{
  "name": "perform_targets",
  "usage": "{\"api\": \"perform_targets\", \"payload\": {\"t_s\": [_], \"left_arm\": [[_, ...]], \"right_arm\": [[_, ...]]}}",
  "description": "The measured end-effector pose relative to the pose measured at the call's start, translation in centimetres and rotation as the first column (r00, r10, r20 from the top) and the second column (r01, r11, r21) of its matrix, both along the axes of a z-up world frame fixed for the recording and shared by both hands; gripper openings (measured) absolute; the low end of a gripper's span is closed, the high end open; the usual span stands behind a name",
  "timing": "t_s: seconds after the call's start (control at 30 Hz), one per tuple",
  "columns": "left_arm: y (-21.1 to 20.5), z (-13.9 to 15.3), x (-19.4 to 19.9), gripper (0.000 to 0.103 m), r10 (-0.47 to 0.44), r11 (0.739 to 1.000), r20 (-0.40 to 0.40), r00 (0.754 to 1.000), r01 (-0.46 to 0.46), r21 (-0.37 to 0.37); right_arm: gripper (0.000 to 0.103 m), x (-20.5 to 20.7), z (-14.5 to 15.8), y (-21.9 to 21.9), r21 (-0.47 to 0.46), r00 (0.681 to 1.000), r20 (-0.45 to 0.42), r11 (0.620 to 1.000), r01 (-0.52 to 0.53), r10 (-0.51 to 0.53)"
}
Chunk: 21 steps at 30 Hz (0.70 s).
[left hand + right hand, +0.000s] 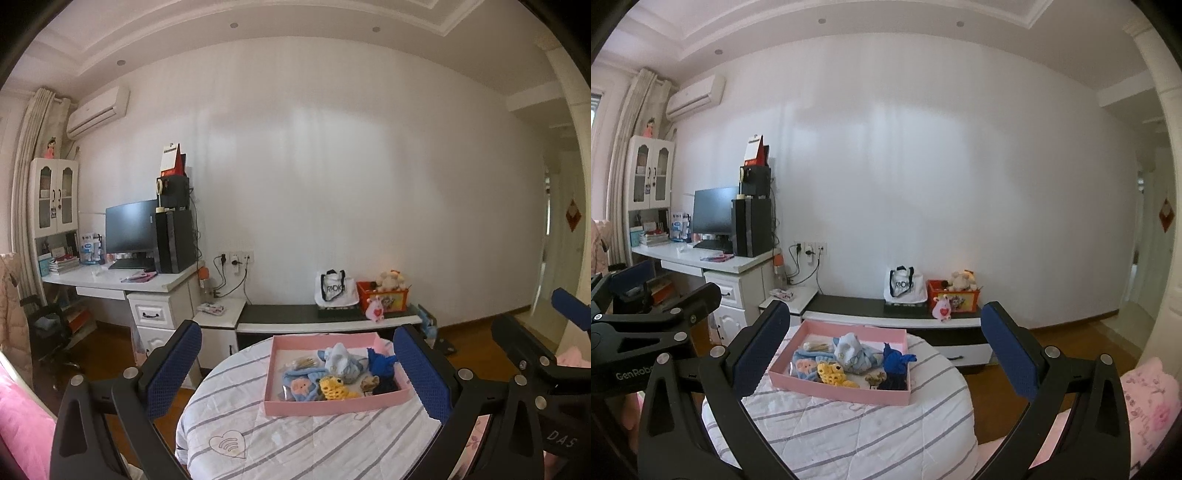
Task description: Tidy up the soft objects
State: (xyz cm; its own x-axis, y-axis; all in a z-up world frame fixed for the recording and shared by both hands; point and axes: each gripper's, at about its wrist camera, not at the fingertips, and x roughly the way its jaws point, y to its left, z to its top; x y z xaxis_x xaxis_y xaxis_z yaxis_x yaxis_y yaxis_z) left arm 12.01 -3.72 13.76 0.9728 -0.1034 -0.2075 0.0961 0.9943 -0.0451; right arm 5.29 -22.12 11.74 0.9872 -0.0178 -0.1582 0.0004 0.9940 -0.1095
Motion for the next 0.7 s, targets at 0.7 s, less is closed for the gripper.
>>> {"api": "perform_targets", "payload": {"t_s": [0.7], "left_arm": [[-0.4,-0.6,-0.7,0.103,0.047,0.999,0.032,0.998,-0.046,-0.015]], "right_arm": [[0.103,-1.3,0.3,0.6,-0.023,0.999,0.041,1.0,0.002,-0.001]]}}
